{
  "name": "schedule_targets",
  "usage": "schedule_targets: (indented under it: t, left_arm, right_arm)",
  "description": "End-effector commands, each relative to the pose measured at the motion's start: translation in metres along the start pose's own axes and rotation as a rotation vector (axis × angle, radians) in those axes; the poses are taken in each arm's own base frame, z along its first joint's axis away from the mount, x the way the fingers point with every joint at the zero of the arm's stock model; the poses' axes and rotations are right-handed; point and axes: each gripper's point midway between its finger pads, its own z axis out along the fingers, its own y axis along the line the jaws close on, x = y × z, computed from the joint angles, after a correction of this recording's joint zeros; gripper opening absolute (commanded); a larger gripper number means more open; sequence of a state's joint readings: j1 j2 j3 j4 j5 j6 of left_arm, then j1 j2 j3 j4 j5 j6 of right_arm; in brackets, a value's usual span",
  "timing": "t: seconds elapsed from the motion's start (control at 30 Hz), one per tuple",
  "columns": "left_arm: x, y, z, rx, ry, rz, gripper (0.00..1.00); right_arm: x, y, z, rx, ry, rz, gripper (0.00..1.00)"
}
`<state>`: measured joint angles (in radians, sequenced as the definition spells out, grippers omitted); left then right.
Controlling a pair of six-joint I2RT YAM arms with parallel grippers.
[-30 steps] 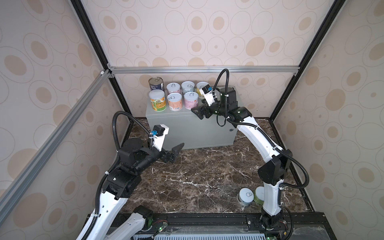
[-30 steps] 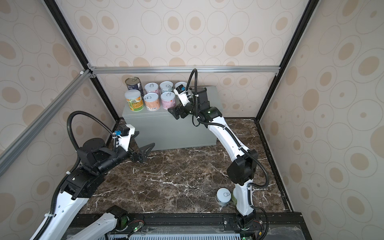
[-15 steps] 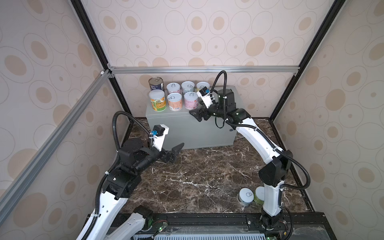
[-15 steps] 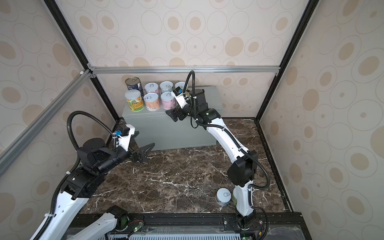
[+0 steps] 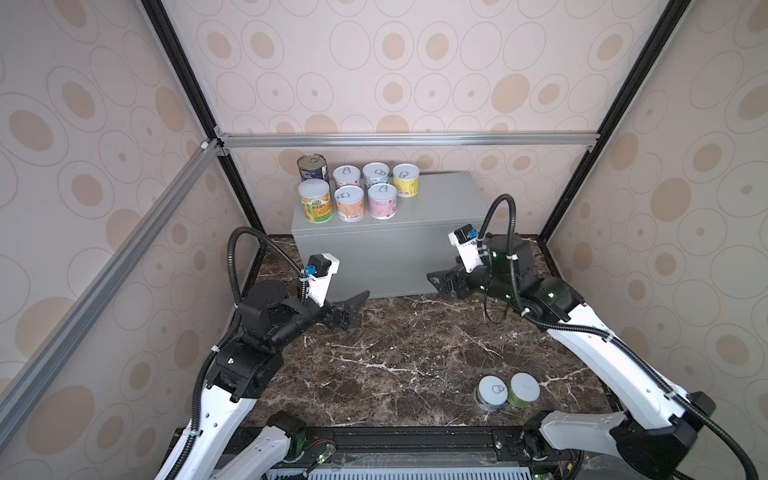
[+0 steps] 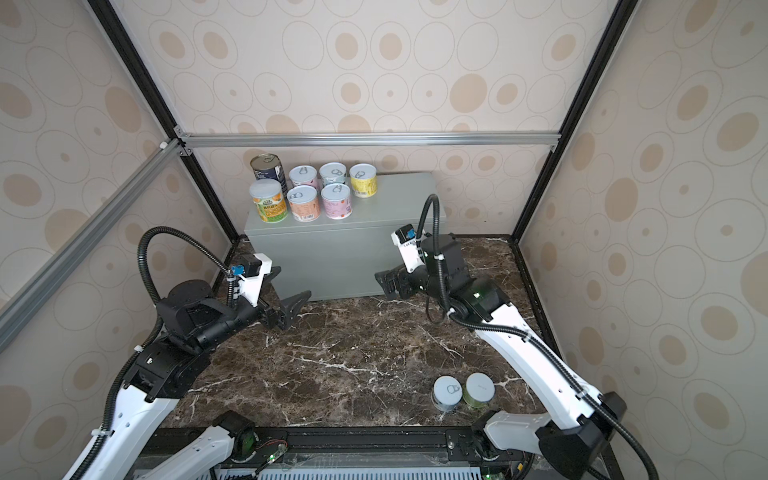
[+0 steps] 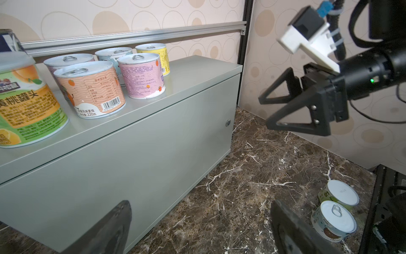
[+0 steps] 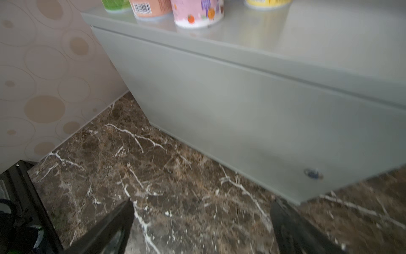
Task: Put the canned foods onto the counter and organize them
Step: 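Lower the right gripper to the floor and grasp the white teal-labelled can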
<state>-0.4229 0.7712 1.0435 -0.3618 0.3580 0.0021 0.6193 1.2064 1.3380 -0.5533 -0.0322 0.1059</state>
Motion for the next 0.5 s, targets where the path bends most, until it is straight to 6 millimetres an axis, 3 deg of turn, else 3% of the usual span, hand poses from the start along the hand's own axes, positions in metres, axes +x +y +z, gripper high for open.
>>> schedule_targets:
  t: [0.0,0.23,0.33,0.47]
  left_arm:
    - [-0.010,-0.009,-0.002,0.050,-0.056,0.031,0.98]
    - [0.007,-0.015,-0.006,0.070,-0.041,0.027,0.98]
    - [0.013,-0.017,-0.011,0.069,-0.042,0.028,0.98]
    - [0.018,-0.016,-0.015,0.056,-0.039,0.039,0.98]
  right_arm:
    - [0.088,-0.038,-0.007,0.229,0.228,0.180,1.00]
    - [0.201,-0.064,-0.039,0.459,0.453,0.369,1.00]
    - [0.233,-0.071,-0.053,0.539,0.535,0.421,1.00]
    - [0.269,-0.063,-0.058,0.532,0.633,0.472,1.00]
